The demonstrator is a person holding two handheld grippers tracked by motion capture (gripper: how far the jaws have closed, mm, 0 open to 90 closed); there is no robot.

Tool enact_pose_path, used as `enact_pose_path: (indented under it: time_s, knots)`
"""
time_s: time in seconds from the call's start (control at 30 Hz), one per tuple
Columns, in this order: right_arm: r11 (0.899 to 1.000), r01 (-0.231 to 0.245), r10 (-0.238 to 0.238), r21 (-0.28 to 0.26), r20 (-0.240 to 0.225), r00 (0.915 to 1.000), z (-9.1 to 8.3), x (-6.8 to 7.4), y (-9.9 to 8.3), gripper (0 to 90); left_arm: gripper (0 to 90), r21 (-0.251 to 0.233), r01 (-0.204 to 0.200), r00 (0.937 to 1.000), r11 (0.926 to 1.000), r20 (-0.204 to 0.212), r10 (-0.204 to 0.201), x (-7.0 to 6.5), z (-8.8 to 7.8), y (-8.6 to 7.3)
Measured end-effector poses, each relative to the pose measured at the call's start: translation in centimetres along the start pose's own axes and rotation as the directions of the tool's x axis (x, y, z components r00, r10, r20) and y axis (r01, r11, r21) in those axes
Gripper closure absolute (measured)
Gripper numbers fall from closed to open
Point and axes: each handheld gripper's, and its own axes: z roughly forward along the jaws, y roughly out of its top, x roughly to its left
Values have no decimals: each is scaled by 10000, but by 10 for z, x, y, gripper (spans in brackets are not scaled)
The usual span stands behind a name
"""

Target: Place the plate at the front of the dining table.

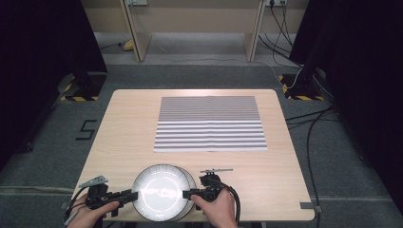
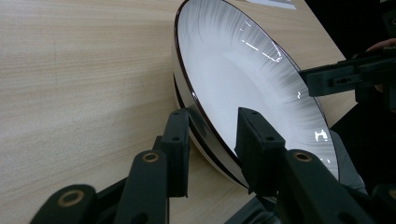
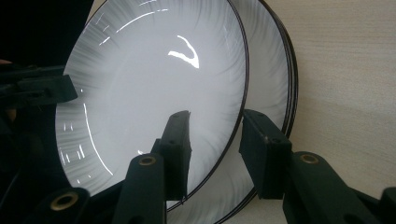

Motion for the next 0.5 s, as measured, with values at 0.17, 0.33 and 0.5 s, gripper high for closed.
enact_pose_path:
  time_s: [0.17,0.33,0.5]
  knots:
    - [9955,-937,924,-143,-751,9929,-1,-9,1,599,659,34,246,9995,9997,197,-247,1,3,-3]
    - [9921,-1205,1166,-347,-993,9882,-1,-14,0,615,700,128,464,9976,9988,516,-470,2,10,-7]
    - [9909,-1247,1193,-510,-985,9880,1,-18,1,704,704,178,204,9991,9996,356,-211,0,14,-6]
